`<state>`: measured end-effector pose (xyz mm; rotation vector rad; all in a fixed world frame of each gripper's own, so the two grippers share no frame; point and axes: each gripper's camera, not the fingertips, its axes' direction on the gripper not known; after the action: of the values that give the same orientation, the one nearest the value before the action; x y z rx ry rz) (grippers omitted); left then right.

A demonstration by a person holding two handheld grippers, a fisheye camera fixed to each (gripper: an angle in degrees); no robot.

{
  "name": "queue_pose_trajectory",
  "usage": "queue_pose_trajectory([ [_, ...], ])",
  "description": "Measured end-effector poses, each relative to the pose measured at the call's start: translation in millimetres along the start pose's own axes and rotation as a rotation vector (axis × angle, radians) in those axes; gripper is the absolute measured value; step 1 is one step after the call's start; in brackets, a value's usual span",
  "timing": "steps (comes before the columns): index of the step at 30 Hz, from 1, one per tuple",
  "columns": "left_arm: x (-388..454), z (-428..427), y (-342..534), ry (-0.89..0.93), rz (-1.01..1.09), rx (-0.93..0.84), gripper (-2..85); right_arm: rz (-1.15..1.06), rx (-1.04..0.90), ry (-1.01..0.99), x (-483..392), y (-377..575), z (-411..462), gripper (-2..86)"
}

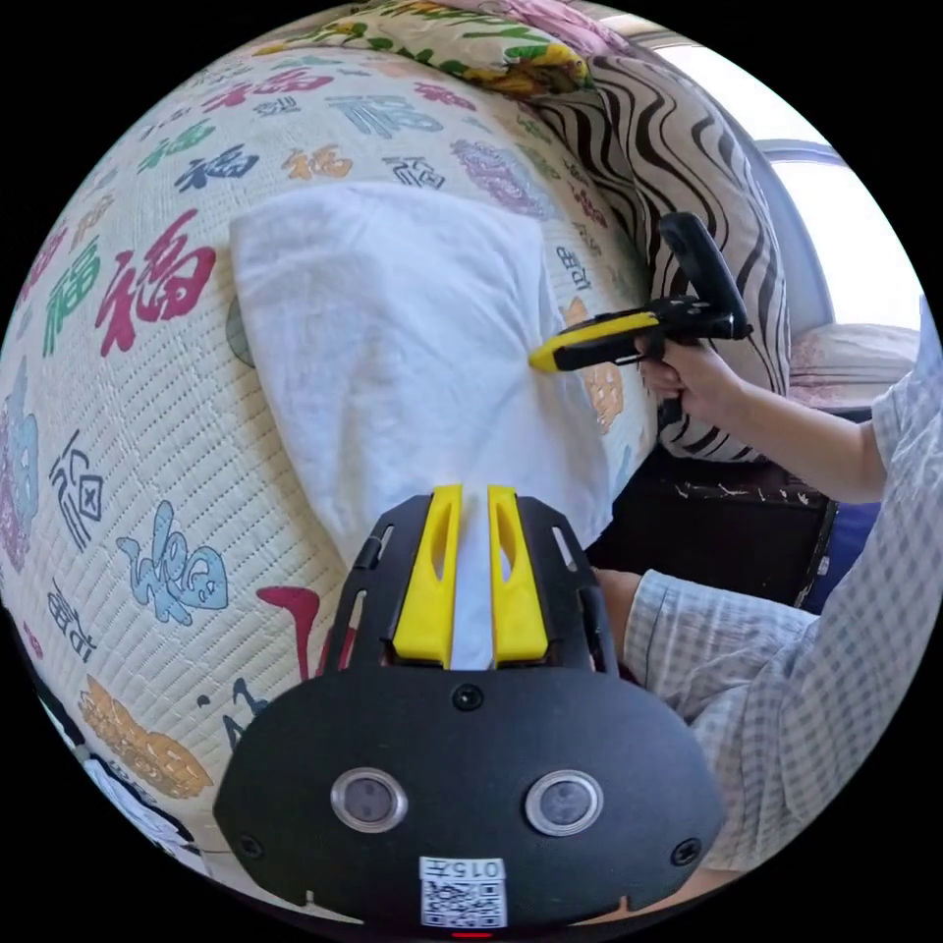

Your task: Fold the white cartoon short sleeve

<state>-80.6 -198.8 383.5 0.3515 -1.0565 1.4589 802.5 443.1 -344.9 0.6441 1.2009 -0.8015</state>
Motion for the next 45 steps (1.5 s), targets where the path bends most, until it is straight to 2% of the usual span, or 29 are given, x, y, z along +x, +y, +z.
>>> queue_pose_trajectory([
  [1,-10,7,-3,0.011,0.014,-0.025,4.0,0.058,-0.031,0.042,11,13,7,-0.4],
  [4,-27,20,-4,-0.009,0.046,-0.077,2.5,0.159,0.043,-0.039,39,48,-8,-0.2],
  [7,-49,6,-12,0.111,0.067,-0.064,4.6,0.205,0.048,-0.104,62,73,-31,0.9],
  [9,-66,-22,-19,0.212,0.102,0.059,6.5,0.177,0.115,-0.170,76,83,-55,3.0],
  [12,-117,-75,-43,0.167,0.035,0.254,9.5,0.185,0.273,-0.190,106,87,-94,9.1],
  [14,-173,-98,-64,0.227,-0.025,0.360,12.1,0.199,0.317,-0.206,133,80,-107,11.5],
  [17,-235,-93,-89,0.309,-0.083,0.316,14.0,0.171,0.319,-0.255,156,70,-108,12.7],
  [22,-276,-66,-118,0.420,-0.049,0.244,13.4,0.149,0.255,-0.252,176,70,-104,10.0],
  [24,-286,-60,-125,0.494,-0.043,0.241,12.5,0.157,0.266,-0.332,187,79,-106,9.7],
  [26,-292,-52,-133,0.549,-0.032,0.213,9.7,0.151,0.197,-0.441,198,83,-102,8.1],
  [32,-299,-58,-151,0.527,0.026,0.133,1.9,0.121,0.144,-0.431,201,79,-107,2.5],
  [36,-298,-83,-172,0.447,0.080,0.152,0.7,0.085,0.167,-0.402,204,73,-127,1.5],
  [41,-279,-135,-206,0.357,0.223,0.243,0.2,-0.002,0.292,-0.270,197,62,-172,1.0],
  [45,-241,-151,-187,0.308,0.362,0.233,0.1,-0.111,0.267,-0.224,172,77,-183,1.0],
])
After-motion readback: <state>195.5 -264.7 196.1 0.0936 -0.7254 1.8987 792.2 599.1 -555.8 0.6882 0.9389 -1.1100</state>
